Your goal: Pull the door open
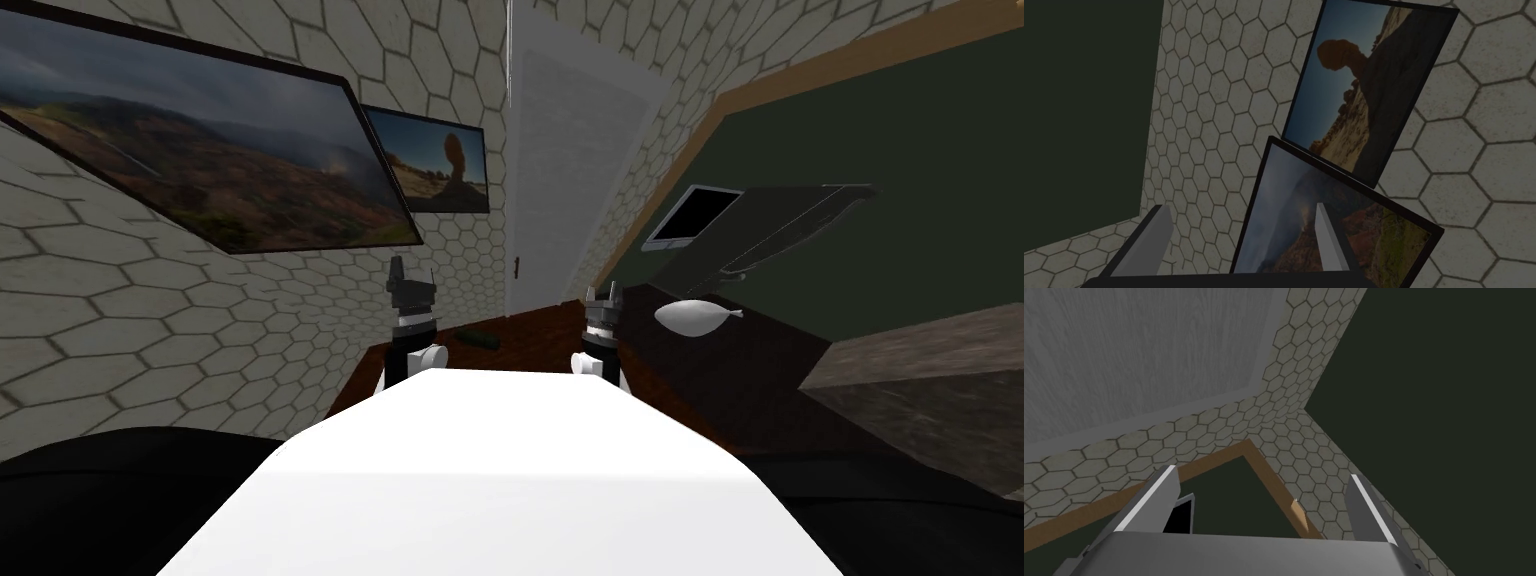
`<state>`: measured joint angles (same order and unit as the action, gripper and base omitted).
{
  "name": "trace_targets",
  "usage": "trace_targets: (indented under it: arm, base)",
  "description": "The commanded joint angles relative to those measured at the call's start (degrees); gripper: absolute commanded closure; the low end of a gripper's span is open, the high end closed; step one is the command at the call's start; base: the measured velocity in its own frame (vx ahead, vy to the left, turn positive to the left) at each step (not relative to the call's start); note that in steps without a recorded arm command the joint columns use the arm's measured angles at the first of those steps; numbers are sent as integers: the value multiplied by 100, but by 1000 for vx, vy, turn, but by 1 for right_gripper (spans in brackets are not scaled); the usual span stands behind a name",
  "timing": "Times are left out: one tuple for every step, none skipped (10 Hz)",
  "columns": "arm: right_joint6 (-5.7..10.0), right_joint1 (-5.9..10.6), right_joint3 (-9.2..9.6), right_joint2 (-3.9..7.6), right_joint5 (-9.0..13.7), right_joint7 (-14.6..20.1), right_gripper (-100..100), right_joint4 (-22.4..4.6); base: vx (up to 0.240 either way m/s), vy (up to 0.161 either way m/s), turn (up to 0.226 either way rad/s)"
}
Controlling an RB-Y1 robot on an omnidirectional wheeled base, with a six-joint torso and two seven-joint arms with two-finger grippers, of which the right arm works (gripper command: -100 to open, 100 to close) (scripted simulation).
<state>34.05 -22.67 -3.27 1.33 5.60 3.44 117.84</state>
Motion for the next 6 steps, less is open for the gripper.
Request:
trace_targets:
  arm:
    - [58,86,11,41,138,122,-100,-197]
    - [94,130,18,67,223,195,-100,-314]
    - [130,175,25,93,309,268,-100,-431]
    - [166,220,32,119,394,342,-100,-548]
    - [208,271,40,144,492,426,-100,-682]
    - [250,324,48,170,591,511,-100,-818]
  base:
    - [31,-71,181]
    - [28,-64,175]
    - [26,-64,186]
    - [13,-69,177]
    - [14,-78,194]
    - [9,-85,205]
